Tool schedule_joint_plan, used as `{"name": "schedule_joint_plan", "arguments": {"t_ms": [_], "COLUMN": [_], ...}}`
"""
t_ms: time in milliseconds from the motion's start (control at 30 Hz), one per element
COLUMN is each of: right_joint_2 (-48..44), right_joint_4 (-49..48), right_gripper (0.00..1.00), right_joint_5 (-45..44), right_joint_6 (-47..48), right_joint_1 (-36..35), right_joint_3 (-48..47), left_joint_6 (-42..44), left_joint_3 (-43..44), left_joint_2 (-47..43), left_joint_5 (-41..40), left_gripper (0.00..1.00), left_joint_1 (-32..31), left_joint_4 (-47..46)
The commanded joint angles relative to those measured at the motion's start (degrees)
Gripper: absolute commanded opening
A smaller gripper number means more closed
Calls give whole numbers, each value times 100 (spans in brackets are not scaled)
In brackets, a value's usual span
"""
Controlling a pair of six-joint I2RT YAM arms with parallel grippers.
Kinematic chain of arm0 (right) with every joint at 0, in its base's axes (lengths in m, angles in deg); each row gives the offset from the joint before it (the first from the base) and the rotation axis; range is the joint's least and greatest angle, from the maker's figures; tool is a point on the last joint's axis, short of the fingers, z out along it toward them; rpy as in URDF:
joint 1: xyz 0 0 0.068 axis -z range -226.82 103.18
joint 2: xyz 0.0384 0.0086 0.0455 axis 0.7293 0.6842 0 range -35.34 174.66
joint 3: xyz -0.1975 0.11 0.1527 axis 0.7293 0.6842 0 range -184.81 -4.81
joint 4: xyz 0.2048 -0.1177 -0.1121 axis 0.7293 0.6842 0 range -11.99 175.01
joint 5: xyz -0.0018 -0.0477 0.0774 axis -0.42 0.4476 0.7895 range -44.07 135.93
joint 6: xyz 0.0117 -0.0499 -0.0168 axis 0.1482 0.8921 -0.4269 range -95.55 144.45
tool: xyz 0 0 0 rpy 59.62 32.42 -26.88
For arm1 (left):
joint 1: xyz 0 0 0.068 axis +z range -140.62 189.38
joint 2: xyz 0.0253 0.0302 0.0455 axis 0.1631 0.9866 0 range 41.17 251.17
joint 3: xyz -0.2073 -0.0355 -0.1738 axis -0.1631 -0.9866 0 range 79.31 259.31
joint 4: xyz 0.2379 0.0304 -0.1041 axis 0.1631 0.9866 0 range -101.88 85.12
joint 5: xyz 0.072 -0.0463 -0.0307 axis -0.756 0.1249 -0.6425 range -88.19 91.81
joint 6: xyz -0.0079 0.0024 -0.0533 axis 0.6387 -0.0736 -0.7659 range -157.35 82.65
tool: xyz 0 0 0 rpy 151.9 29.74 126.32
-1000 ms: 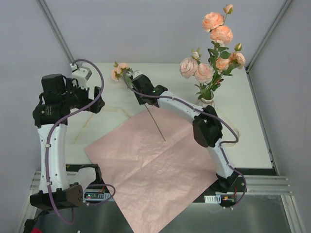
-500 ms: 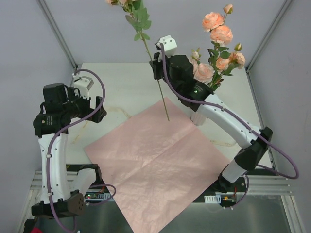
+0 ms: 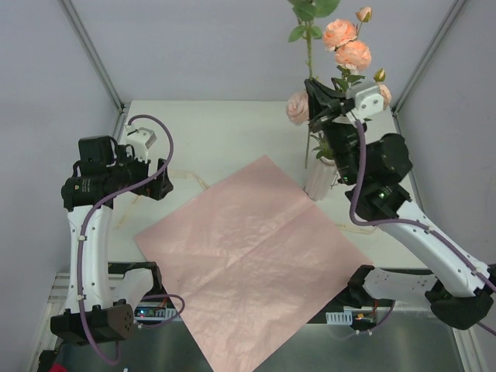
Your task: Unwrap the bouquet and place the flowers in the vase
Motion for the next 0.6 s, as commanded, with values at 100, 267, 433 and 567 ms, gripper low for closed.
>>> {"name": "schedule_joint_plan", "arguments": {"t_ms": [100, 267, 433, 567], "right_joint_2": [-1119, -1436, -1393, -1252], "right_joint_4": [-717, -1041, -1525, -1806], "right_gripper": [1, 1, 1, 1], "right_joint_5": [-322, -428, -481, -393], "right_joint_6": [405, 282, 352, 229], "right_joint_1": [565, 1022, 1207, 1540], "right_joint_3": [790, 1072, 1230, 1291], "left_joint_6": [200, 200, 183, 200], "left_joint_3": [69, 210, 280, 324], "left_joint_2": [-88, 8, 96, 149], "left_joint_5": [199, 305, 428, 419], "left_gripper": [99, 99, 99, 99], "left_joint_1": [36, 36, 28, 28], "left_joint_4": [-87, -87, -87, -79]}}
